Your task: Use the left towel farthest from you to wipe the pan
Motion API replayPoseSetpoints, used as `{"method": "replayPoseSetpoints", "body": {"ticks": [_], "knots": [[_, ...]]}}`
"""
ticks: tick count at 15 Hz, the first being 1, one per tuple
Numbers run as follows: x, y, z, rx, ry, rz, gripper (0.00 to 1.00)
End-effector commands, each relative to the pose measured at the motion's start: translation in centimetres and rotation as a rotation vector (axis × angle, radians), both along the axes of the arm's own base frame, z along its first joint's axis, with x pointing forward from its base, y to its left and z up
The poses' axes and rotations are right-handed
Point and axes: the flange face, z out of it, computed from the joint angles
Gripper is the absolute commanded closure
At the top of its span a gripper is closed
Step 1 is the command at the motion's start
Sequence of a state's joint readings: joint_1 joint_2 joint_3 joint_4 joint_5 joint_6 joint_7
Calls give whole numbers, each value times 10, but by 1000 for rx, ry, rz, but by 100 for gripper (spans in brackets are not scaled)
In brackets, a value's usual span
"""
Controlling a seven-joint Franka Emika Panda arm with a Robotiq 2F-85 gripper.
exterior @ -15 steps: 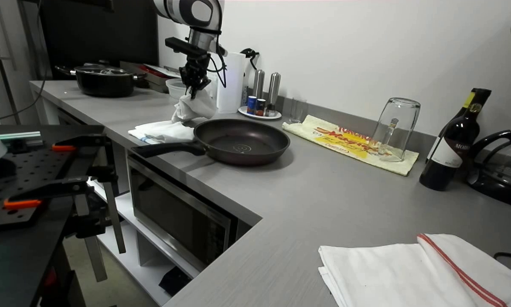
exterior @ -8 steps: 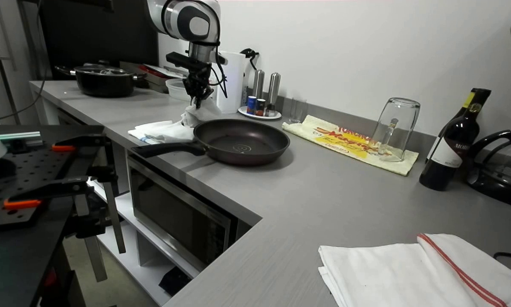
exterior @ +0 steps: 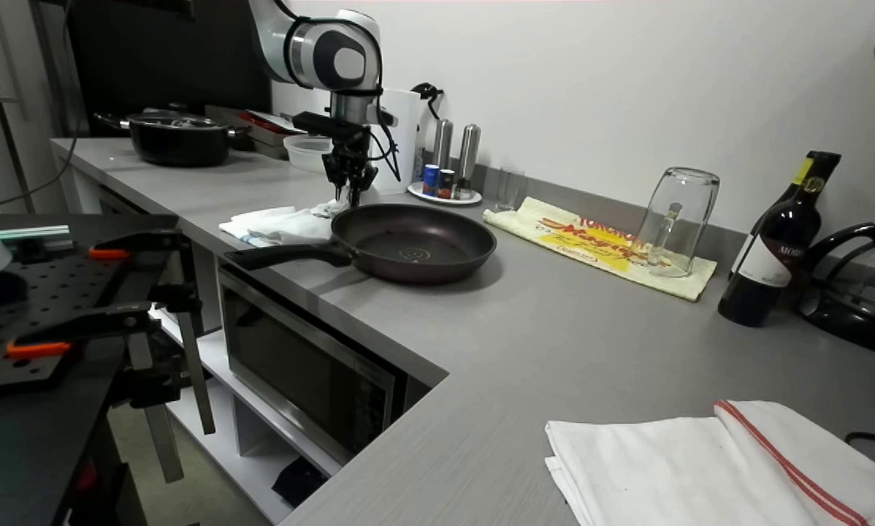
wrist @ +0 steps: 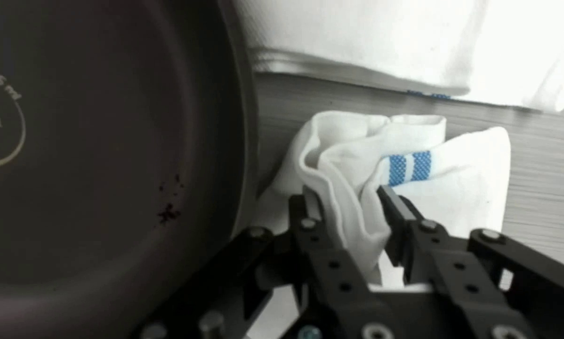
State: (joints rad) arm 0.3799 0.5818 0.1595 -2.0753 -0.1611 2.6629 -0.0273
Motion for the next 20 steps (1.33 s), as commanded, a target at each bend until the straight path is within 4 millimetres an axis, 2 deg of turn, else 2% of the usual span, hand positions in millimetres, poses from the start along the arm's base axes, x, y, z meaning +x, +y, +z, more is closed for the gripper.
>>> {"method": "replayPoseSetpoints", "body": {"ticks": [1,3,6,9,11,12,15,17,19,20], "knots": [[-14,-4,10,-45,56,-6,33],[-23,-3,20,-55,102,-5,21],[-39,5,47,-59,126,15,0],[-58,7,81,-55,180,92,0],[-64,-19,101,-79,190,131,0],[-65,-43,112,-102,193,138,0],[-68,-100,139,-130,224,105,0],[-71,-140,164,-115,204,92,0],[-81,-172,190,-60,172,57,0],[-57,-149,163,-97,196,58,0]]}}
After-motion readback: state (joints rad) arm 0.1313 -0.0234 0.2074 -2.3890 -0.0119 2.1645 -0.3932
